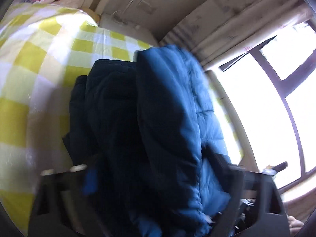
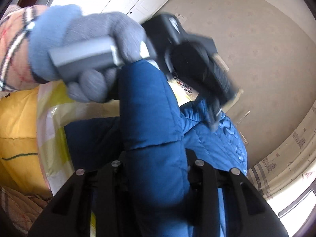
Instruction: Fold large clothes
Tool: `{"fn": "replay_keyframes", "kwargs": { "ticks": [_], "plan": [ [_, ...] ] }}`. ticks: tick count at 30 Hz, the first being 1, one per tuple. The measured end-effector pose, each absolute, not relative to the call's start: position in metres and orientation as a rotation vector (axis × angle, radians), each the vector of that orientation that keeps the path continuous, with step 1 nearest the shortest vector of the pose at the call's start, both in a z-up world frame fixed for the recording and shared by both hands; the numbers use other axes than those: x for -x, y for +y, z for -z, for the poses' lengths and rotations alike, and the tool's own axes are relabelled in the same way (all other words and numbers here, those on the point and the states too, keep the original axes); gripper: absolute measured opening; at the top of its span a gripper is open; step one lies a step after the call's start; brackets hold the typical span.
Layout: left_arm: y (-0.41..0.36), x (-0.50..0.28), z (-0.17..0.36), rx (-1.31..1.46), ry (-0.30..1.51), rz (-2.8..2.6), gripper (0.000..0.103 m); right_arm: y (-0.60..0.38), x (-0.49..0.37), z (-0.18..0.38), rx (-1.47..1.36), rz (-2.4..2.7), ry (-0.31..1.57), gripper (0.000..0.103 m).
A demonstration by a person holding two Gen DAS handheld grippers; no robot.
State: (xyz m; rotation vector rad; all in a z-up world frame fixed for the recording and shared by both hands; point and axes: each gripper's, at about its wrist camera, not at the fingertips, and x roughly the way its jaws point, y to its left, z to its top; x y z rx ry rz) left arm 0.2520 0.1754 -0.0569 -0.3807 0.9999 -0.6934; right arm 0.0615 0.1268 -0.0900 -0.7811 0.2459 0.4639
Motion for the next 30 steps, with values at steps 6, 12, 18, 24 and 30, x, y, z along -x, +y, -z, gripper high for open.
{"fn": "replay_keyframes", "kwargs": {
  "ticks": [6,12,18,24,30],
  "plan": [
    [0.176,-0.200,0.003,0.258,0.750,0.695,0.026,0.123,-0.035,0.068,0.804,-0.430,0.080,0.032],
    [0.200,-0.218,0.069,0.309,0.864,0.650,0.029,0.166,-0.039,0.137,1.196,-0.383,0.109,0.046],
    [0.211,-0.214,0.088,0.385,0.819,0.695,0.032,0.158,-0.036,0.131,1.177,-0.472,0.174,0.051],
    [0.218,-0.202,0.085,0.387,0.796,0.680,0.033,0.090,-0.027,0.047,0.562,-0.930,0.399,0.065],
    [0.216,-0.192,0.078,0.363,0.775,0.632,0.033,0.076,-0.086,0.001,0.312,-0.794,0.471,0.050]
  ]
}}
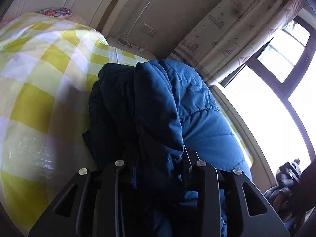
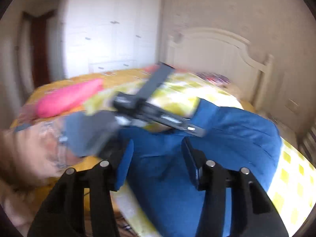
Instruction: Fold large clothes
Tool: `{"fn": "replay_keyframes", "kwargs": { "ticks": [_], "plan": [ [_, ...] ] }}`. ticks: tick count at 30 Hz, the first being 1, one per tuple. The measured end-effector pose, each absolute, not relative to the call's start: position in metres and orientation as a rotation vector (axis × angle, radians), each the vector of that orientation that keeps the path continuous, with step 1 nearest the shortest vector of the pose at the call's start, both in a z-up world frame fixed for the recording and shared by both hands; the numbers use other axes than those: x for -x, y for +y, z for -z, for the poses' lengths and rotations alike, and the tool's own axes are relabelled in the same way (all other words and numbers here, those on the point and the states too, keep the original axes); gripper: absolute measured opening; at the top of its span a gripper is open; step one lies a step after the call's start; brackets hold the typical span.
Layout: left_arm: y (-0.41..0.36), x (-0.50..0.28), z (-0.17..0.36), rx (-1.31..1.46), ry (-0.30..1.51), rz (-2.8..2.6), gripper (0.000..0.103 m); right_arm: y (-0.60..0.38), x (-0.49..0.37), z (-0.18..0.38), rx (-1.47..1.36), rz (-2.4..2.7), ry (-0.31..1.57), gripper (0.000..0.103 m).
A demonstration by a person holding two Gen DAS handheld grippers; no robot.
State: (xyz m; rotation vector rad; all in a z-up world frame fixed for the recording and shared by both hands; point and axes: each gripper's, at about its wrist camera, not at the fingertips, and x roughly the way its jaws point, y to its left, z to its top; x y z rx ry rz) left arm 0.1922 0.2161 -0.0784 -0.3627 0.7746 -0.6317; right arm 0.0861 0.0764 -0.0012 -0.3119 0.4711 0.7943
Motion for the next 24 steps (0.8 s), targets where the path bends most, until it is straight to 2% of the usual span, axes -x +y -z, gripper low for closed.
{"fn": "replay_keyframes", "kwargs": {
  "ticks": [2,4,6,11,12,15,17,19,22,24],
  "plan": [
    [0.212,-0.188,0.075,0.341,0.769,0.614,0.033,0.087,-0.098,0.012,0.311,-0.795,0.535,0.047],
    [0.210,-0.186,0.075,0.330,0.767,0.594,0.033,0.108,-0.102,0.038,0.362,-0.825,0.631,0.035],
    [0.213,-0.183,0.072,0.355,0.766,0.589,0.032,0.114,-0.097,0.044,0.435,-0.812,0.612,0.031],
    [0.206,-0.161,0.047,0.382,0.709,0.590,0.026,0.097,-0.091,0.030,0.396,-0.893,0.549,0.021],
    [0.203,-0.151,0.039,0.355,0.683,0.581,0.026,0.094,-0.086,0.029,0.394,-0.916,0.531,0.016],
    [0.206,-0.130,0.038,0.316,0.644,0.537,0.027,0.090,-0.083,0.030,0.416,-0.924,0.522,0.016],
    [0.219,-0.144,0.060,0.353,0.704,0.503,0.027,0.096,-0.095,0.045,0.403,-0.921,0.564,0.016],
    [0.235,-0.160,0.083,0.458,0.760,0.551,0.030,0.105,-0.109,0.062,0.412,-0.927,0.600,0.016],
    [0.241,-0.160,0.084,0.459,0.755,0.544,0.040,0.109,-0.115,0.069,0.422,-0.926,0.626,0.016],
    [0.238,-0.156,0.069,0.377,0.742,0.460,0.056,0.107,-0.113,0.070,0.420,-0.925,0.625,0.016]
  ]
}}
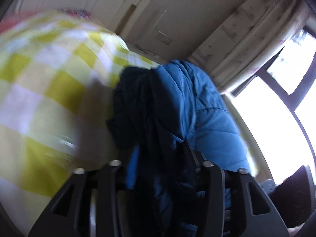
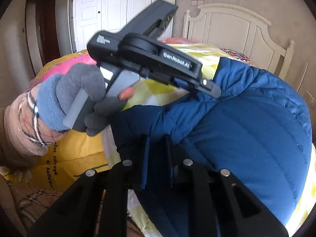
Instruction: Fold large clothes
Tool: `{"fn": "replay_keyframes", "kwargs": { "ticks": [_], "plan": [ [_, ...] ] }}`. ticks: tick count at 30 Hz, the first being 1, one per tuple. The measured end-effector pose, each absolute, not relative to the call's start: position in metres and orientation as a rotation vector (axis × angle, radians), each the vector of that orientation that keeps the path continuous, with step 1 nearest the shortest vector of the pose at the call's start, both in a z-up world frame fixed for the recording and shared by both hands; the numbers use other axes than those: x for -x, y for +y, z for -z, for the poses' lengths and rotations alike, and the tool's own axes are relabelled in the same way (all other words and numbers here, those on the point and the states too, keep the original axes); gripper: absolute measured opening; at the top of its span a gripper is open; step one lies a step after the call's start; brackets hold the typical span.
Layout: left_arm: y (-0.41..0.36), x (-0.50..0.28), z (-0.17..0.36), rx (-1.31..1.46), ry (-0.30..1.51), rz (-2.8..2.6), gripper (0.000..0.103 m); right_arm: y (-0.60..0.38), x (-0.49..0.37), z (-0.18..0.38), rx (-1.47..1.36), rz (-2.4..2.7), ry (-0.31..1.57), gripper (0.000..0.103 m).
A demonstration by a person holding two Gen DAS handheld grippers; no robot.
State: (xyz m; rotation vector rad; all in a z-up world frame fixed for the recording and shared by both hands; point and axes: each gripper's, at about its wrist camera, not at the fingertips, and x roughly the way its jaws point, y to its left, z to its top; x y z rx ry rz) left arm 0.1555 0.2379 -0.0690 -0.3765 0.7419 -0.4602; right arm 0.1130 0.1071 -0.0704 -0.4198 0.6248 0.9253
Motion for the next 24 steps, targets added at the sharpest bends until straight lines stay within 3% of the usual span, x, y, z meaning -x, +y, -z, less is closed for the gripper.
{"fn": "replay_keyframes", "kwargs": {
  "ticks": [4,5,8,11,14,18,21,24],
  "plan": [
    [0.228,-0.127,0.007,0.228,0.520,0.248,0.080,0.110,-0.103,0.085,0.440,-0.898,0.593,0.016],
    [0.225,-0.121,-0.007,0.226,0.468,0.247,0.095,0.111,-0.102,0.087,0.440,-0.892,0.590,0.016],
    [0.204,-0.118,-0.045,0.202,0.360,0.270,0.099,0.115,-0.098,0.089,0.434,-0.880,0.587,0.016],
    [0.174,-0.147,-0.053,0.153,0.408,0.268,0.099,0.120,-0.093,0.094,0.445,-0.863,0.575,0.016],
    [0.146,-0.190,-0.031,0.111,0.551,0.270,0.099,0.121,-0.087,0.099,0.468,-0.848,0.545,0.016],
    [0.133,-0.246,0.042,-0.006,0.762,0.171,0.099,0.124,-0.081,0.107,0.479,-0.844,0.540,0.016],
    [0.158,-0.253,0.056,0.124,0.813,0.197,0.099,0.129,-0.067,0.105,0.557,-0.842,0.548,0.017],
    [0.154,-0.253,0.060,0.055,0.820,0.191,0.099,0.114,-0.063,0.086,0.517,-0.950,0.602,0.019]
  ]
}}
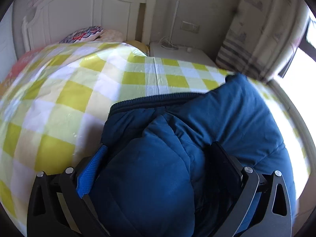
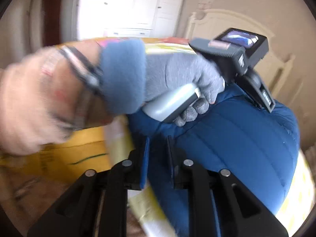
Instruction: Fold large clothes
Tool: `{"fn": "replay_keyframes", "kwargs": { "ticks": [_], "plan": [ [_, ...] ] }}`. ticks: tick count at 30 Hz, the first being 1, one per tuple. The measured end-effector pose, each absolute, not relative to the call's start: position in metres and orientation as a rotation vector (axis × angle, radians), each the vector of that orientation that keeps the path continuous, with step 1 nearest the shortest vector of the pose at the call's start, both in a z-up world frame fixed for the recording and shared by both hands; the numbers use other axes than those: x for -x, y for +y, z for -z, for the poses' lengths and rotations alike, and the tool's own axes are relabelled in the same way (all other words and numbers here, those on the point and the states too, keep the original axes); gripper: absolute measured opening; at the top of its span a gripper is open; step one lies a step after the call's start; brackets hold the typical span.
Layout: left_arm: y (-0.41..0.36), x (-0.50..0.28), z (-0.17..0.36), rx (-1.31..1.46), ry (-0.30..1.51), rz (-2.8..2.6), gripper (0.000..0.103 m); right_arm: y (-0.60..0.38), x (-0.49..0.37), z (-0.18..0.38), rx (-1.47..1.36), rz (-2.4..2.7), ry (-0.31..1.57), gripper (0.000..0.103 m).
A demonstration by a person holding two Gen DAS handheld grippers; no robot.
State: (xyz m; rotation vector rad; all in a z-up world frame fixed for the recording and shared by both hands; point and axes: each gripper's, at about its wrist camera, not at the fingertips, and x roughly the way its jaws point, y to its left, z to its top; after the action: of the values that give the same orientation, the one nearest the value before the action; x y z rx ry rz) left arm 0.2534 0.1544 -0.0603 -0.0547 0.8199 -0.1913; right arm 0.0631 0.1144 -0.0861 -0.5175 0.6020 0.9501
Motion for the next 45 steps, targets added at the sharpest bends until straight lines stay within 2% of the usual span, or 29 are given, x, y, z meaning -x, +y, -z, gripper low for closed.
{"fn": "replay_keyframes", "kwargs": {
  "ticks": [5,9,13,14,15,17,22,24,26,29,30,33,37,39,41,43,45],
  "plan": [
    [0.153,-0.252,0.062,0.047,0.811,0.179,0.099,0.033,-0.107,0.019,0.244,-0.837,0.487,0.020],
    [0.148,-0.247,0.061,0.027,0.784,0.134,0.099,-0.003,-0.203,0.009,0.152,-0.580,0.565,0.020],
    [0.150,-0.247,0.061,0.030,0.779,0.119,0.099,0.004,-0.304,0.029,0.133,-0.485,0.706,0.020],
    [0.151,-0.247,0.061,0.032,0.782,0.116,0.099,0.013,-0.328,0.046,0.189,-0.443,0.762,0.022],
    [0.152,-0.247,0.061,0.032,0.784,0.109,0.099,0.017,-0.341,0.058,0.215,-0.440,0.797,0.029],
    [0.155,-0.250,0.062,0.030,0.791,0.089,0.099,0.024,-0.366,0.092,0.213,-0.468,0.905,0.029],
    [0.161,-0.253,0.067,0.063,0.811,0.112,0.099,0.046,-0.365,0.078,0.359,-0.428,0.908,0.031],
    [0.161,-0.251,0.067,0.057,0.803,0.108,0.099,0.036,-0.367,0.055,0.315,-0.413,0.851,0.032],
    [0.160,-0.250,0.066,0.051,0.794,0.101,0.099,0.021,-0.372,0.042,0.254,-0.335,0.787,0.038],
    [0.161,-0.249,0.066,0.052,0.790,0.093,0.099,0.019,-0.398,0.086,0.244,-0.319,0.931,0.040],
    [0.162,-0.250,0.066,0.053,0.793,0.088,0.099,0.017,-0.401,0.098,0.214,-0.341,0.921,0.040],
    [0.166,-0.250,0.068,0.070,0.798,0.093,0.099,0.019,-0.407,0.097,0.203,-0.327,0.939,0.040],
    [0.167,-0.241,0.064,0.031,0.770,0.058,0.099,0.039,-0.392,0.067,0.370,-0.256,0.885,0.040],
    [0.169,-0.240,0.065,0.030,0.766,0.054,0.099,0.047,-0.368,0.037,0.312,-0.347,0.790,0.041],
    [0.173,-0.241,0.065,0.049,0.772,0.058,0.099,0.058,-0.351,0.030,0.304,-0.429,0.769,0.041],
    [0.175,-0.237,0.063,0.048,0.767,0.048,0.099,0.075,-0.349,0.048,0.388,-0.468,0.825,0.041],
    [0.177,-0.228,0.057,0.041,0.749,0.038,0.099,0.087,-0.356,0.089,0.489,-0.462,0.921,0.042]
  ]
}}
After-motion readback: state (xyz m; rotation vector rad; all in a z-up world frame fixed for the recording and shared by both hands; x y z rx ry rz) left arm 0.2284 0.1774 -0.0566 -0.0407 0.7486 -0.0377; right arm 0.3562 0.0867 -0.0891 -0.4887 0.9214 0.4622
